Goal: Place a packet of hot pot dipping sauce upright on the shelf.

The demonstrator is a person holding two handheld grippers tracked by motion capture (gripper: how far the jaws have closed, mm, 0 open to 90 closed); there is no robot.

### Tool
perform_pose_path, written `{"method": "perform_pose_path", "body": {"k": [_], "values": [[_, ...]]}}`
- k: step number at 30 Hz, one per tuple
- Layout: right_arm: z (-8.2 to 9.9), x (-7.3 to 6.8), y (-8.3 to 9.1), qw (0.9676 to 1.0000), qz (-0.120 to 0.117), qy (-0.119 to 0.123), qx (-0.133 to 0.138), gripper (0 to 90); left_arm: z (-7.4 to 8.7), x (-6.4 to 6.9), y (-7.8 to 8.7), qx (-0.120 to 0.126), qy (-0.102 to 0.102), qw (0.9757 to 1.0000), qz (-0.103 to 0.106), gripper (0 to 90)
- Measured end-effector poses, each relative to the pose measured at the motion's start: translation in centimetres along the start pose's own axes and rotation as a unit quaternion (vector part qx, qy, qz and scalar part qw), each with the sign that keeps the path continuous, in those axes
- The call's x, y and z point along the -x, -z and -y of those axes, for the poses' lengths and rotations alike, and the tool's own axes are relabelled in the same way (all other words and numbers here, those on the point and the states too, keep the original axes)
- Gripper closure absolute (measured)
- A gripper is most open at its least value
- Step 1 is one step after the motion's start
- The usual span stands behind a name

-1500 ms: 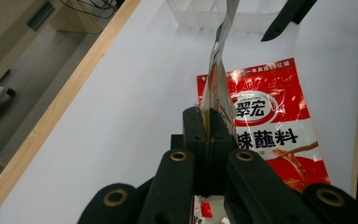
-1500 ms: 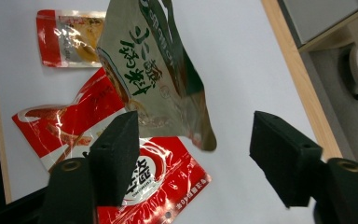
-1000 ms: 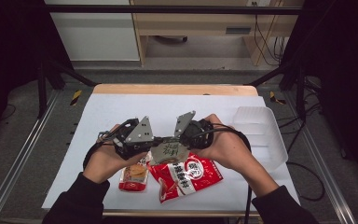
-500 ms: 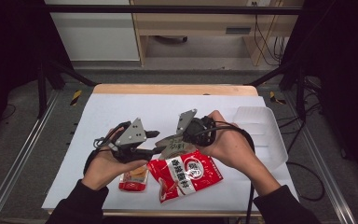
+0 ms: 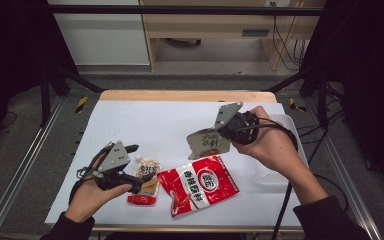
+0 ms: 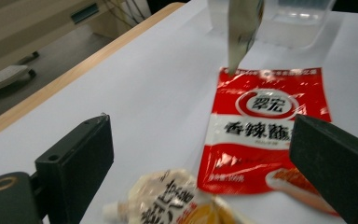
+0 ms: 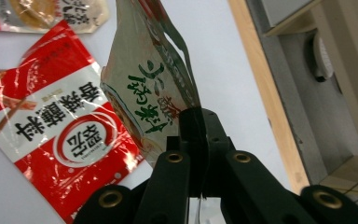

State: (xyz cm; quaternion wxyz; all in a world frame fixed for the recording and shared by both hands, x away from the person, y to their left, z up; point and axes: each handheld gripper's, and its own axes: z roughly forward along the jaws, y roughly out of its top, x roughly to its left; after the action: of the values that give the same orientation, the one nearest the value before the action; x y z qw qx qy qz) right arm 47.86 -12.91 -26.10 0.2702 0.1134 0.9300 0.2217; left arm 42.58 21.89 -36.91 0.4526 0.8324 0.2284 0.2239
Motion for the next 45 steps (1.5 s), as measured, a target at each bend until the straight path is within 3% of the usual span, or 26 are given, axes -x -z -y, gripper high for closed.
{"method": "perform_pose_path", "body": {"k": [3,4,5,6,9,10,13,17,28,35,45], "values": [[0.7,1.1,1.1,0.9998,0.015,-0.008,0.009,90.0,2.5,-0.6,0.5,-0.02,0.012,0.9997,-0.01,5.5],[1.0,1.5,1.4,0.9997,0.019,-0.011,0.011,90.0,2.5,-0.6,0.5,-0.02,0.012,0.9997,-0.01,5.5],[1.3,1.9,1.8,0.9995,0.024,-0.015,0.014,90.0,4.3,-1.0,0.6,-0.032,0.028,0.999,-0.013,5.5],[1.6,2.3,2.1,0.9993,0.028,-0.02,0.017,90.0,5.0,-1.1,0.5,-0.041,0.032,0.9985,-0.016,5.4],[2.2,3.0,2.6,0.9986,0.038,-0.029,0.022,90.0,6.1,-1.4,0.7,-0.053,0.031,0.9976,-0.033,5.4],[2.8,3.6,3.2,0.9979,0.046,-0.036,0.026,90.0,7.1,-1.6,0.8,-0.05,0.041,0.997,-0.041,5.2],[3.7,4.5,3.8,0.9966,0.06,-0.049,0.028,90.0,8.1,-2.1,1.1,-0.051,0.046,0.9957,-0.061,5.1],[5.2,5.4,4.5,0.9946,0.078,-0.062,0.028,90.0,9.1,-2.7,1.4,-0.041,0.069,0.9941,-0.072,5.0],[9.1,7.5,5.7,0.9892,0.108,-0.094,0.032,90.0,10.2,-3.4,1.7,-0.04,0.082,0.9903,-0.105,4.9],[10.9,8.4,6.4,0.9848,0.13,-0.109,0.038,90.0,10.9,-4.3,2.4,-0.038,0.101,0.9862,-0.126,4.9],[12.4,8.7,6.8,0.9804,0.152,-0.119,0.04,90.0,11.0,-4.4,2.5,-0.035,0.104,0.9854,-0.13,4.7]]}}
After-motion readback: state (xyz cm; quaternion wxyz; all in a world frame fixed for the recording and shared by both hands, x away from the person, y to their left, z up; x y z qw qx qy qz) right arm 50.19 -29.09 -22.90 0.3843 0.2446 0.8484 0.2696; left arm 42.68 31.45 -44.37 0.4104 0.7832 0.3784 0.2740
